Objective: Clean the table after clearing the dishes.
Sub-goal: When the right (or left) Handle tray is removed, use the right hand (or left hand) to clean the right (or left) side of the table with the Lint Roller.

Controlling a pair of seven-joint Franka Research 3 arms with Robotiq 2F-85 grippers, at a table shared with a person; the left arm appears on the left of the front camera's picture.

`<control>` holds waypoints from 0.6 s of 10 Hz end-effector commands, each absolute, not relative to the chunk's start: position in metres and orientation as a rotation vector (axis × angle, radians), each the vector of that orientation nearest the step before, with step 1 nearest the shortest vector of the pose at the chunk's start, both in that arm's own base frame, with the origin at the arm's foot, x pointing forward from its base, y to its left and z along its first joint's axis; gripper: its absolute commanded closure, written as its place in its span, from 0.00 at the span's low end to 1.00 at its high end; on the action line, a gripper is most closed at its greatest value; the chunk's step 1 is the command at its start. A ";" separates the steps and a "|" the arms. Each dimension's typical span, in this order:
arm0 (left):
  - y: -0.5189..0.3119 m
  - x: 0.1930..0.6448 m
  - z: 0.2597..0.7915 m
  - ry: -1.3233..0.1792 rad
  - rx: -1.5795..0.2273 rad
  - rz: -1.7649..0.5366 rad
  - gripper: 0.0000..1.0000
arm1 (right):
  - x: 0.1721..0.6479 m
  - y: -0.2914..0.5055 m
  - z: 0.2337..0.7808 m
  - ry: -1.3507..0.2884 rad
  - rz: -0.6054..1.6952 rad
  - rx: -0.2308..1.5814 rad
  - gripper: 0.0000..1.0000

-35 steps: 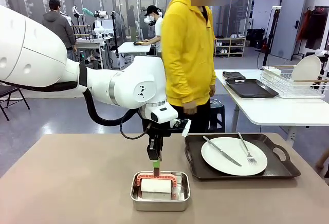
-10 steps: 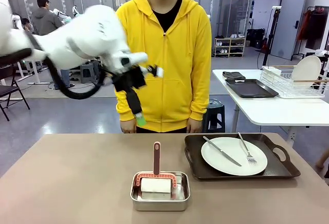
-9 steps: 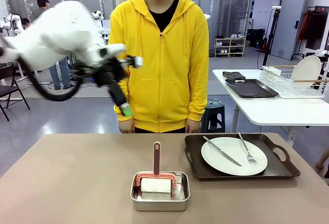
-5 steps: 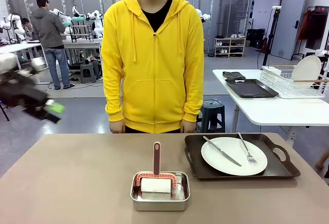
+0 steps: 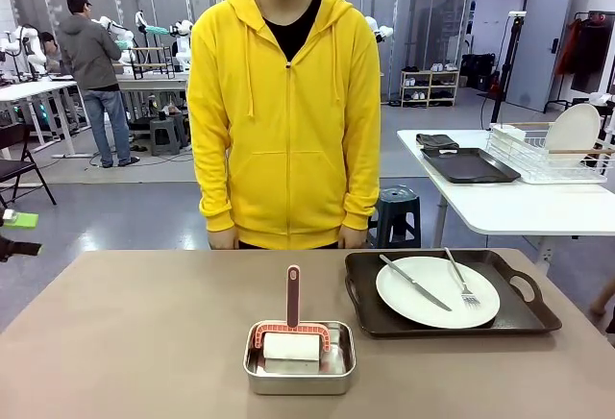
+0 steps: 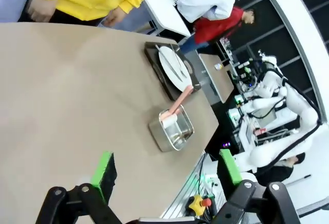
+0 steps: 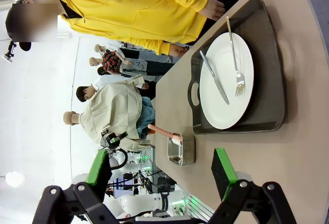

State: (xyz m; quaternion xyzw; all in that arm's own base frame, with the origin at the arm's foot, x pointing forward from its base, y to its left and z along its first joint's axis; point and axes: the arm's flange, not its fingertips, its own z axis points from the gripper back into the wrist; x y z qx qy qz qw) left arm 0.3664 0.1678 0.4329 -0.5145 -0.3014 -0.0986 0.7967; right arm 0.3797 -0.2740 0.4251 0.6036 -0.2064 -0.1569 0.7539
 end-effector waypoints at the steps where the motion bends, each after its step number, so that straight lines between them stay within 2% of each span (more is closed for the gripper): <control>1: 0.198 0.362 0.412 -0.707 -1.124 -0.134 0.00 | 0.377 -0.273 0.427 -0.447 -0.336 1.311 0.00; 4: 0.212 0.352 0.397 -0.698 -1.085 -0.085 0.00 | 0.377 -0.273 0.427 -0.447 -0.336 1.311 0.00; 5: 0.211 0.353 0.396 -0.736 -1.078 -0.086 0.00 | 0.377 -0.273 0.427 -0.447 -0.336 1.311 0.00; 6: 0.217 0.350 0.394 -0.671 -1.089 -0.072 0.00 | 0.377 -0.273 0.427 -0.447 -0.336 1.311 0.00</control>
